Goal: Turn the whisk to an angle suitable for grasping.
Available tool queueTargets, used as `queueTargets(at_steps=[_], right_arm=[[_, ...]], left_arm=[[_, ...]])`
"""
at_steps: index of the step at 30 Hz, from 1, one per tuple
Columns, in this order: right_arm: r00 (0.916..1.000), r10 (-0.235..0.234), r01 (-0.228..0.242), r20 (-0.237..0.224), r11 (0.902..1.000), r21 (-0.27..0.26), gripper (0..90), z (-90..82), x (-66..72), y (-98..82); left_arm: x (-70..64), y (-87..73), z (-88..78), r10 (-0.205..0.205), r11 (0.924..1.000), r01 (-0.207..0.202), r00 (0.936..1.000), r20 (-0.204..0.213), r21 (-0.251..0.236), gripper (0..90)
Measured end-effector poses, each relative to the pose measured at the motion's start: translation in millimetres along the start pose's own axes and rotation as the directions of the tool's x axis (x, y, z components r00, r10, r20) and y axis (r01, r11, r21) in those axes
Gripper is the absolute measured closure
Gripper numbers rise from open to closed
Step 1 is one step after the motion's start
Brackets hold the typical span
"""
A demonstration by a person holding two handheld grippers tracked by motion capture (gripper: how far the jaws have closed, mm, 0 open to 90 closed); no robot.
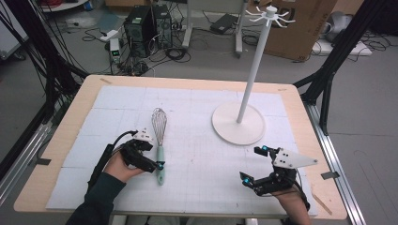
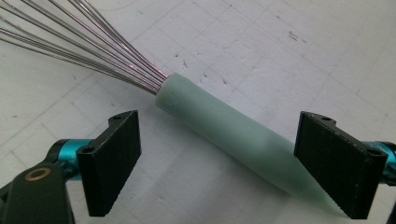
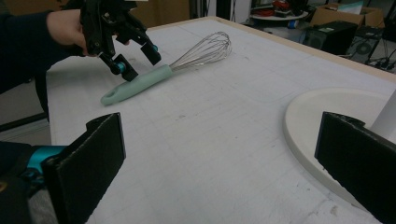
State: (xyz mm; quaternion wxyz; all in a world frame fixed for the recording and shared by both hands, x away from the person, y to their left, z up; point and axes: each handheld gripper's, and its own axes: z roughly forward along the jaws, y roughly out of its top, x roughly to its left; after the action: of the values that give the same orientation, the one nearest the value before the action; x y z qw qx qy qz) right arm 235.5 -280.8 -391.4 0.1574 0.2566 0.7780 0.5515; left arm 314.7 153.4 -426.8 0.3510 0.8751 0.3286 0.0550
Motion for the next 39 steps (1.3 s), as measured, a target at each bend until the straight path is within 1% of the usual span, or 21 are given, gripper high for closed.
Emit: queueTargets(at_steps=[2, 4, 7, 10, 11, 14, 18, 23, 25, 29, 31, 32, 33, 35, 37, 39], right_arm=[[1.0, 0.001, -0.001, 0.002, 1.0, 0.0, 1.0, 0.2, -0.1, 0.0], [1.0, 0.002, -0.002, 0.002, 1.0, 0.001, 1.0, 0.2, -0.2, -0.1], [1.0, 0.001, -0.001, 0.002, 1.0, 0.001, 1.0, 0.0, -0.2, -0.1], [1.0, 0.001, -0.001, 0.004, 1.0, 0.001, 1.0, -0.5, -0.5, -0.1], [1.0, 0.002, -0.002, 0.004, 1.0, 0.0, 1.0, -0.4, -0.4, -0.2], [1.0, 0.005, -0.005, 0.005, 1.0, 0.002, 1.0, -0.7, -0.5, -0.4], [1.0, 0.003, -0.003, 0.007, 1.0, 0.001, 1.0, -1.1, -0.6, -0.1], [0.9999, 0.0, 0.0, 0.012, 1.0, -0.001, 1.0, -1.4, -1.1, -0.2], [0.9999, 0.005, -0.005, 0.011, 1.0, -0.001, 1.0, -1.7, -0.7, -0.1], [0.9999, 0.001, -0.001, 0.014, 1.0, -0.004, 1.0, -2.2, -1.3, -0.4], [0.9999, 0.003, -0.003, 0.013, 1.0, -0.004, 1.0, -2.3, -1.3, -0.5], [0.9999, 0.001, -0.001, 0.013, 1.0, -0.004, 1.0, -2.3, -1.4, -0.5], [0.9999, 0.002, -0.002, 0.014, 1.0, -0.003, 1.0, -2.1, -1.3, -0.4], [0.9999, 0.003, -0.003, 0.014, 1.0, -0.004, 1.0, -1.9, -1.3, -0.4], [0.9999, 0.001, -0.001, 0.014, 1.0, -0.003, 1.0, -1.7, -1.3, -0.5], [0.9999, 0.0, 0.0, 0.014, 1.0, -0.003, 1.0, -2.0, -1.4, -0.5]], left_arm=[[-0.3, 0.3, 1.0, -0.004, 1.0, 0.004, 1.0, 0.004, 0.003, 15.7], [-1.6, 1.1, 4.7, -0.02, 0.9997, 0.02, 0.9998, 0.008, 0.013, 16.2], [-1.4, 1.7, 6.9, -0.023, 0.9996, 0.023, 0.9997, 0.012, 0.018, 16.9], [-1.4, 2.1, 11.1, -0.029, 0.9989, 0.028, 0.9995, 0.012, 0.036, 17.2], [-1.9, 2.2, 12.1, -0.034, 0.9987, 0.034, 0.9994, 0.006, 0.037, 17.1], [-1.8, 3.0, 13.5, -0.043, 0.9981, 0.043, 0.999, 0.01, 0.044, 17.8], [-2.4, 3.6, 14.4, -0.042, 0.998, 0.041, 0.9991, 0.007, 0.049, 18.6], [-3.1, 3.9, 16.3, -0.05, 0.9975, 0.05, 0.9986, 0.016, 0.051, 20.8], [-3.4, 3.8, 16.6, -0.052, 0.9973, 0.051, 0.9985, 0.017, 0.052, 23.0], [-4.0, 3.6, 16.5, -0.049, 0.9974, 0.048, 0.9987, 0.016, 0.054, 27.7], [-4.2, 3.4, 15.5, -0.044, 0.9974, 0.044, 0.999, 0.001, 0.057, 32.3], [-4.2, 3.4, 15.5, -0.044, 0.9974, 0.044, 0.999, 0.001, 0.057, 34.5], [-4.5, 3.1, 14.9, -0.027, 0.9977, 0.028, 0.9995, -0.018, 0.061, 36.8], [-4.8, 3.0, 14.4, -0.018, 0.9978, 0.02, 0.9993, -0.034, 0.063, 41.1], [-4.5, 2.7, 14.1, -0.023, 0.998, 0.025, 0.999, -0.038, 0.059, 44.5], [-4.0, 2.8, 13.1, -0.028, 0.9974, 0.031, 0.9986, -0.044, 0.065, 47.2]])
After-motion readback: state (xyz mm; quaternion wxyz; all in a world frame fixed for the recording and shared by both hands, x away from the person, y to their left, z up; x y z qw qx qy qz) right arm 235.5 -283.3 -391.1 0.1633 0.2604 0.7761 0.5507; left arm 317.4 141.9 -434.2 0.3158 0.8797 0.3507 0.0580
